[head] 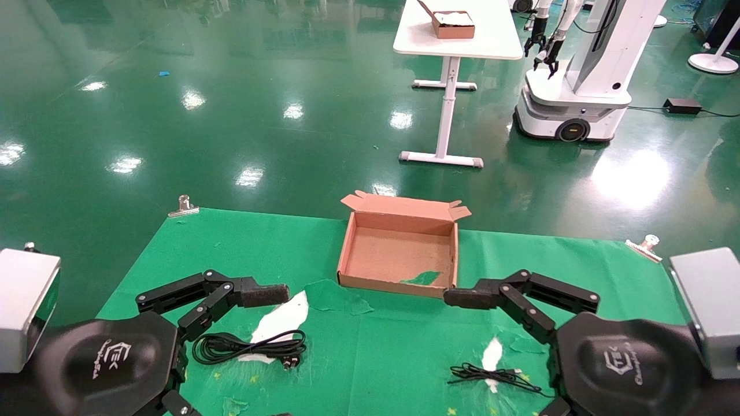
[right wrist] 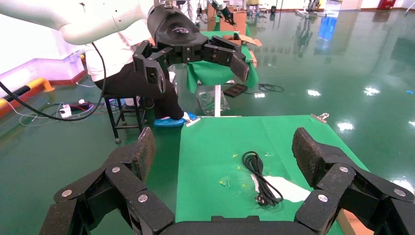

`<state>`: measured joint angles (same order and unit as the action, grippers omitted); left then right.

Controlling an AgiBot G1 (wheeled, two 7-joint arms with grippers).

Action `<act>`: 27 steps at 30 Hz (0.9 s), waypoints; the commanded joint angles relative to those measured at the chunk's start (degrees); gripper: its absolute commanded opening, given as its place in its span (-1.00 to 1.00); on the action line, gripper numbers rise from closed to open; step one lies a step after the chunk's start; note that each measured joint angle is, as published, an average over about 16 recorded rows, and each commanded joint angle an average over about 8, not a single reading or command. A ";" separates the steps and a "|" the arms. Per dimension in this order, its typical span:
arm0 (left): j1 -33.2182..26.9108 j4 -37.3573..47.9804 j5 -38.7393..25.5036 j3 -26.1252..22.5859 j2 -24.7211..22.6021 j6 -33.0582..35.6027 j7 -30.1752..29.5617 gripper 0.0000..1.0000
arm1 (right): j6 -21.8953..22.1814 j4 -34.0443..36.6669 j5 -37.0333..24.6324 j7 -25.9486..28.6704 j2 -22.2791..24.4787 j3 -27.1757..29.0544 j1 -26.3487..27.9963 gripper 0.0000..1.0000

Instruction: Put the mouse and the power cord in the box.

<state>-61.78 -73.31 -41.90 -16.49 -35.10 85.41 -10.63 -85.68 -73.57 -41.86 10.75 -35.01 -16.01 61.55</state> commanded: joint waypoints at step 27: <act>-16.00 0.89 -35.52 -17.00 -4.23 4.19 -8.94 1.00 | 5.45 -3.23 -25.08 -6.37 3.24 -5.68 2.49 1.00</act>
<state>-76.83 -71.76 -75.17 -32.58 -39.38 89.04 -18.68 -80.58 -76.37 -65.05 5.07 -32.01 -21.25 63.82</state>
